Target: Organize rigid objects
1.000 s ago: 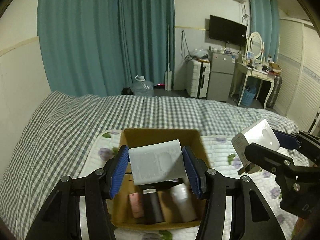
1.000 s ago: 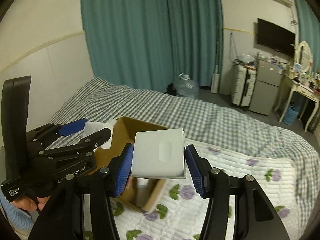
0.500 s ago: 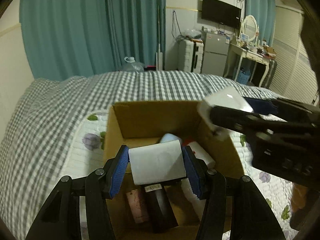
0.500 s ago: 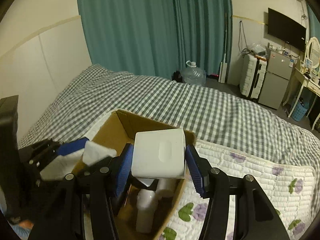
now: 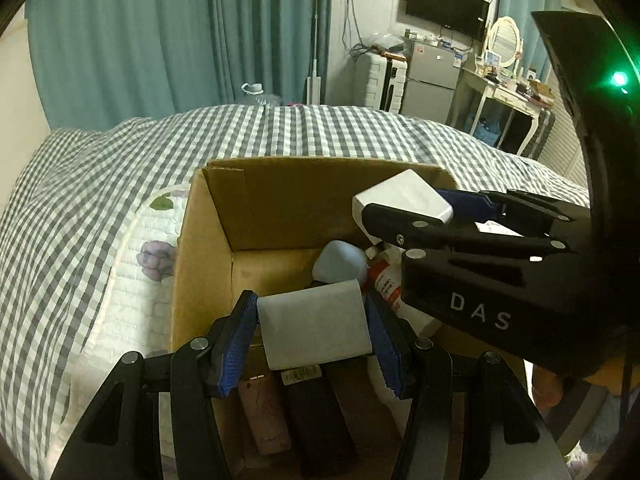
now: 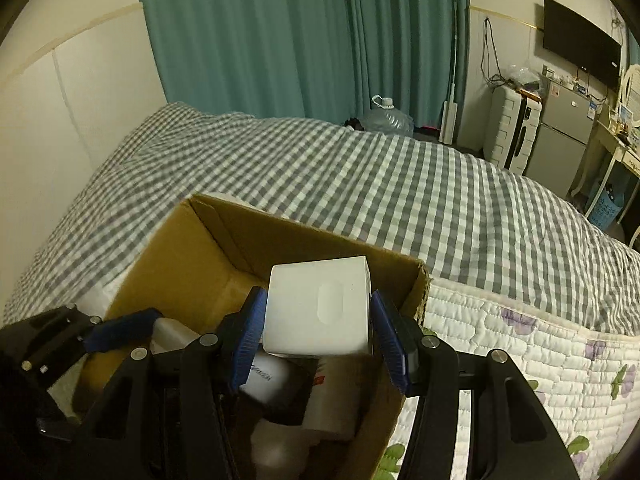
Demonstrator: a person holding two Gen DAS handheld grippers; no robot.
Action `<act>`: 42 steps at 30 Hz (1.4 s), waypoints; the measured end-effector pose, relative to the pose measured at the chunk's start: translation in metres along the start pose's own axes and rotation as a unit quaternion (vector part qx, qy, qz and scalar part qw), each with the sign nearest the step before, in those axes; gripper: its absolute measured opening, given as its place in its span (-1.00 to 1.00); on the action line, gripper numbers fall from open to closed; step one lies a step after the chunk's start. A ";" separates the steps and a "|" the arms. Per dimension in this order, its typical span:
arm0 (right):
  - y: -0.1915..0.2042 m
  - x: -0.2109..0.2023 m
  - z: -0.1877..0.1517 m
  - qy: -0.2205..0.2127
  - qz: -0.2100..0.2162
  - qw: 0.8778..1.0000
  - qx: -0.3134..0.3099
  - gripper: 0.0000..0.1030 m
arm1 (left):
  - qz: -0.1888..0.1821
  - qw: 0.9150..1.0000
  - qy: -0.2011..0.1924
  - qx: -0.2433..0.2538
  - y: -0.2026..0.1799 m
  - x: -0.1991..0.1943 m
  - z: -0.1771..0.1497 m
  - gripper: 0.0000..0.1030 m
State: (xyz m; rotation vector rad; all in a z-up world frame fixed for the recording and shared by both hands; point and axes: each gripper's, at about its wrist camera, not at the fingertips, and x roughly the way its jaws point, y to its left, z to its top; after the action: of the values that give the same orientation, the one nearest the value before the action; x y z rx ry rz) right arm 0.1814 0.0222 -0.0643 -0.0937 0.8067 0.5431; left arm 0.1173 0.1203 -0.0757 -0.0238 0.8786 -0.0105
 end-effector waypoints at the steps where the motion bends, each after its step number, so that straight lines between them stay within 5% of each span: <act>1: 0.000 0.002 -0.001 -0.001 0.000 1.000 -0.001 0.04 | 0.001 1.000 0.002 -0.001 0.000 0.002 -0.001 0.09; 8: -0.004 -0.010 0.001 -0.021 0.009 1.000 0.014 0.04 | 0.007 1.000 0.020 0.009 -0.003 0.007 -0.006 0.13; 17: -0.026 -0.084 -0.002 -0.050 -0.031 0.998 0.030 0.43 | 0.038 0.999 -0.014 -0.017 -0.014 -0.041 -0.004 0.29; 32: -0.045 -0.276 -0.023 -0.176 -0.122 0.975 0.053 0.88 | 0.024 0.981 -0.189 0.023 -0.073 -0.203 0.013 0.41; 38: -0.035 -0.322 -0.049 -0.217 -0.131 0.965 0.062 1.00 | -0.005 0.974 -0.226 0.014 -0.079 -0.229 -0.004 0.44; 42: -0.030 -0.336 -0.068 -0.229 -0.134 0.961 0.071 1.00 | 0.012 0.968 -0.248 0.019 -0.084 -0.237 -0.018 0.47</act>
State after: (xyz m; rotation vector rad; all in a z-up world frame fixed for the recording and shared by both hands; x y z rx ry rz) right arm -0.0383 -0.1658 0.1222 0.0548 0.3684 0.2315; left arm -0.0478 0.0408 0.0970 0.0200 0.3772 0.0014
